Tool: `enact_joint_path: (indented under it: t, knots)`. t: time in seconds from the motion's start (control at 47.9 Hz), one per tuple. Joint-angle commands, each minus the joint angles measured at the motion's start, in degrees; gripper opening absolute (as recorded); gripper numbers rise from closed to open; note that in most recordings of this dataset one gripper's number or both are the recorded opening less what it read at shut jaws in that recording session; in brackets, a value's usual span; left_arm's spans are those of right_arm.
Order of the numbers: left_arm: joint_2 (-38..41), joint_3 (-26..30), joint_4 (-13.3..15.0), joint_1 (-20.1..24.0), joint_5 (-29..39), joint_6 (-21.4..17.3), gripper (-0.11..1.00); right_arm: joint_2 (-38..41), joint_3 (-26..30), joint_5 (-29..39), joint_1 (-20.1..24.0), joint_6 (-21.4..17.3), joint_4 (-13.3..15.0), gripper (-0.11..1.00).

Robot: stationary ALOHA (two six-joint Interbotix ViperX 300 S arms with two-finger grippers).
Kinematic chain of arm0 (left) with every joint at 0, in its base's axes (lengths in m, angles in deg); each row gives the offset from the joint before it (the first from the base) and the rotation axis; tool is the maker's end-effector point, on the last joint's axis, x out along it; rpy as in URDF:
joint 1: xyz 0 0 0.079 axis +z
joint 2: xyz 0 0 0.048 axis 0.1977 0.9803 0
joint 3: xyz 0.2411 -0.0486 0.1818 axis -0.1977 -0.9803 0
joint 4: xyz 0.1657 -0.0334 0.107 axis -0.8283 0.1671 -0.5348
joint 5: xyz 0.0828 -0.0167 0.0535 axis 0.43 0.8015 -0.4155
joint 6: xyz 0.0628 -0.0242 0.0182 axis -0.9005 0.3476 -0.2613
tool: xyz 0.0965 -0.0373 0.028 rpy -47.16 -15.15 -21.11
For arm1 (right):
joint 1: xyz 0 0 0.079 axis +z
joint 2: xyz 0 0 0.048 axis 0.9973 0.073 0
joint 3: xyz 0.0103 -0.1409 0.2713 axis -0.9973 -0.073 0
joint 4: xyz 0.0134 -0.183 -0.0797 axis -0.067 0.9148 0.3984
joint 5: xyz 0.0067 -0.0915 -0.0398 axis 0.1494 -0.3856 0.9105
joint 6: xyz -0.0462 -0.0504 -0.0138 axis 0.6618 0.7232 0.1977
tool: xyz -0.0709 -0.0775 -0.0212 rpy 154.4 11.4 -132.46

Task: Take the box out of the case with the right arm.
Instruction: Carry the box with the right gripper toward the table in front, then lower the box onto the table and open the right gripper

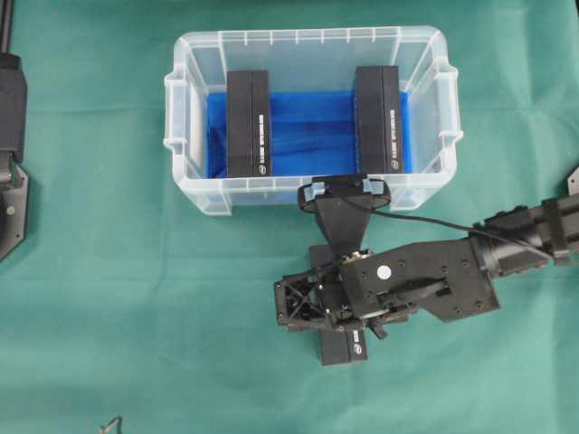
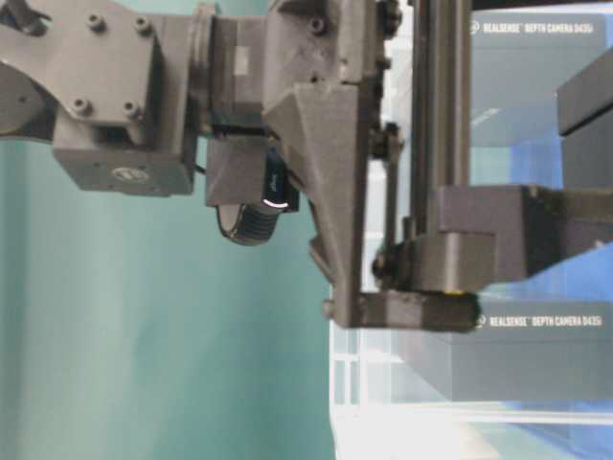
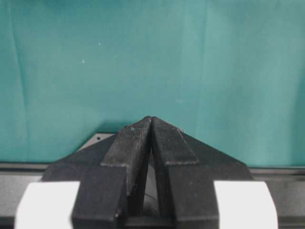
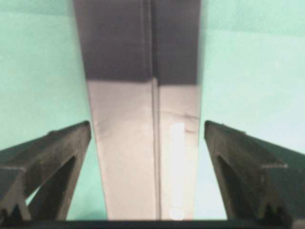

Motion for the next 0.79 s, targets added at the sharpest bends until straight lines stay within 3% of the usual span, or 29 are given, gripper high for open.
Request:
enact_joint_path:
  t: [0.0,0.251,0.522,0.648,0.773]
  knots:
    - [-0.09,1.58,-0.09,-0.18,-0.09,0.0,0.0,-1.58,0.88,0.26,-0.18,0.0,0.18,0.93]
    - [-0.18,1.58,-0.09,-0.18,-0.18,0.0,0.0,-3.43,3.08,3.6,-0.53,0.0,0.62,0.92]
    - [-0.18,1.67,-0.09,-0.18,-0.09,0.09,0.0,-5.1,13.62,17.49,-0.7,0.26,5.8,0.92]
    - [-0.26,1.93,-0.09,-0.18,-0.09,0.09,0.0,-5.1,17.58,22.85,-0.88,0.62,6.42,0.92]
    - [-0.44,2.02,-0.09,-0.18,-0.09,0.0,0.0,-5.1,18.54,23.38,-0.88,0.79,6.59,0.92]
